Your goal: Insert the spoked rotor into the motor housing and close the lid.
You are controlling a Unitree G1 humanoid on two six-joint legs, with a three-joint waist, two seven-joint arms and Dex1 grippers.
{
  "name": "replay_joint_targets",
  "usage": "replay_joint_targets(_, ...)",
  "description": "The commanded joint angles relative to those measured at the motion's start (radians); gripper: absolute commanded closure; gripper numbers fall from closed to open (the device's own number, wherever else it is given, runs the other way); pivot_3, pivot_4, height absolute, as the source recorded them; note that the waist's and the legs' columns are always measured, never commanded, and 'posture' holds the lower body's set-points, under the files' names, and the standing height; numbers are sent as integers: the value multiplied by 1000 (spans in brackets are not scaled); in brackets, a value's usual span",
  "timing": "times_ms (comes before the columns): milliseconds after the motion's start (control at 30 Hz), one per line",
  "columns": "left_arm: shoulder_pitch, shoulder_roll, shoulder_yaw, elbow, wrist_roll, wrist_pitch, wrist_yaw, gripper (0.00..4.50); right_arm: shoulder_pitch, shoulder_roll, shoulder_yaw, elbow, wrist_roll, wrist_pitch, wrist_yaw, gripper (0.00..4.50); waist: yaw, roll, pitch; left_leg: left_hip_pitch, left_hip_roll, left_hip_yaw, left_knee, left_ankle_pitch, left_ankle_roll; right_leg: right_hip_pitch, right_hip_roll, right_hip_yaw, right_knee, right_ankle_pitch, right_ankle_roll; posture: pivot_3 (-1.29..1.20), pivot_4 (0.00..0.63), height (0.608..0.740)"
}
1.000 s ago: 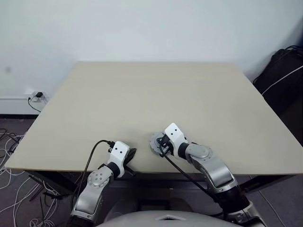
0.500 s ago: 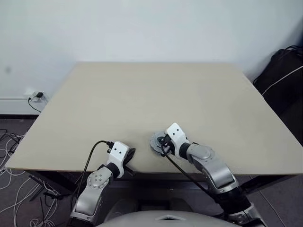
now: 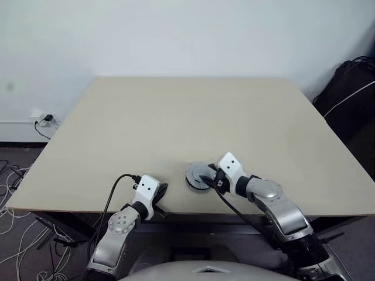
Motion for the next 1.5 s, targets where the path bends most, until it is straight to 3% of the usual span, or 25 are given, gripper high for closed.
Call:
replay_joint_targets(33,-15,-1,-1,-33,-10,-9,-3,4500,-18,-1,-23,-2,24,-29,19,233,0,0,0,0,0,0,0,0,0,0,0,0,0,0,0,0,0,740)
replay_joint_targets(67,-15,0,0,-33,-10,-8,-3,4500,-22,-1,-21,6,24,-31,26,32,0,0,0,0,0,0,0,0,0,0,0,0,0,0,0,0,0,740)
replay_joint_targets(1033,0,0,13,-53,-8,-6,11,4500,-147,49,39,214,8,-47,89,32,0,0,0,0,0,0,0,0,0,0,0,0,0,0,0,0,0,740)
replay_joint_targets(1200,-2,-1,12,-56,-9,-4,13,4500,-142,45,34,220,13,-33,87,1232,0,0,0,0,0,0,0,0,0,0,0,0,0,0,0,0,0,740)
replay_joint_targets(1500,-1,0,8,-60,-11,-2,11,4500,-118,35,22,195,23,-19,87,1237,1,0,0,0,0,0,0,0,0,0,0,0,0,0,0,0,0,740)
